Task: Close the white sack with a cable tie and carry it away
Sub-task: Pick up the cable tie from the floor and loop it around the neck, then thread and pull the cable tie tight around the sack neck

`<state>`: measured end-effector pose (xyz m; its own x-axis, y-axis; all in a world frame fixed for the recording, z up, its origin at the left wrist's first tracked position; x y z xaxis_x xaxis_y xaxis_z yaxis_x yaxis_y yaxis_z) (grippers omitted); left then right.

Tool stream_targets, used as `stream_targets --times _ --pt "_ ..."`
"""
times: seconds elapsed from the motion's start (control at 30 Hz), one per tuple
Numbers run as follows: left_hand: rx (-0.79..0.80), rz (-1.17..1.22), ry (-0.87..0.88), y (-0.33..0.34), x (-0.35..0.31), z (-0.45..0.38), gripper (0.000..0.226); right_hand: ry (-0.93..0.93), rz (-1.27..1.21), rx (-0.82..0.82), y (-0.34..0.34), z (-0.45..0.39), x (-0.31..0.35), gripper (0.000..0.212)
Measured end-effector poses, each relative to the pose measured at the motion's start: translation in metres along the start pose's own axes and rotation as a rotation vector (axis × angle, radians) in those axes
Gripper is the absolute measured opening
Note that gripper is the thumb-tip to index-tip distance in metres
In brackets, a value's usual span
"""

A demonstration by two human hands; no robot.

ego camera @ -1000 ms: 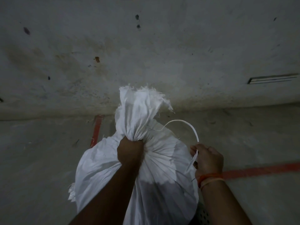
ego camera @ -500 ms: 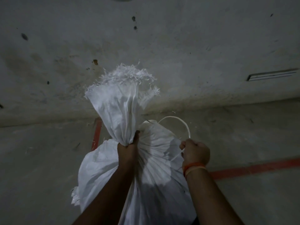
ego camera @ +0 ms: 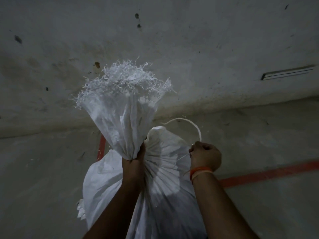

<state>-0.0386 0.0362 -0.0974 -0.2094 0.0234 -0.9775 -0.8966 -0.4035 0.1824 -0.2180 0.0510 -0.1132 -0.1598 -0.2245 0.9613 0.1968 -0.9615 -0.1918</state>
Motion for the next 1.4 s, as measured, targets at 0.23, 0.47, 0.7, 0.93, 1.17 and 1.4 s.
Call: stream_targets --times 0.23,0.47,0.7,0.93,1.17,1.4 --pt "0.053 -0.014 -0.025 -0.003 -0.003 0.005 0.031 -0.174 0.12 0.14 0.015 0.02 -0.007 0.019" --pt "0.063 -0.143 -0.004 -0.001 -0.006 0.003 0.028 -0.428 0.167 0.442 0.019 0.044 -0.006 0.021" --pt "0.062 -0.219 0.077 -0.001 -0.012 0.003 0.047 -0.456 0.16 0.722 0.021 0.049 -0.01 0.02" --pt "-0.043 -0.639 0.178 0.005 -0.009 -0.013 0.074 -0.486 0.211 0.912 0.015 0.05 -0.002 0.013" --pt "0.153 -1.01 0.314 0.008 -0.02 -0.027 0.047 -0.628 0.355 1.089 0.011 0.065 0.003 0.026" --pt "0.226 -0.908 0.217 0.003 -0.014 -0.031 0.07 -0.767 0.353 0.765 0.011 0.08 -0.012 0.005"
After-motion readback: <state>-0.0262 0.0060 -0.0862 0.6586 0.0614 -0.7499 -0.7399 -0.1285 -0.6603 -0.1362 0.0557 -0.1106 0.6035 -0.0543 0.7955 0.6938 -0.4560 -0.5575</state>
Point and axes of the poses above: each hand's wrist, its own z-axis away from the middle knuckle, its own y-axis out of the palm, x = y × z, the point moved 1 cm from there along -z, towards the middle knuckle, and after that the axes turned 14 degrees about -x, right-handed, at the moved point
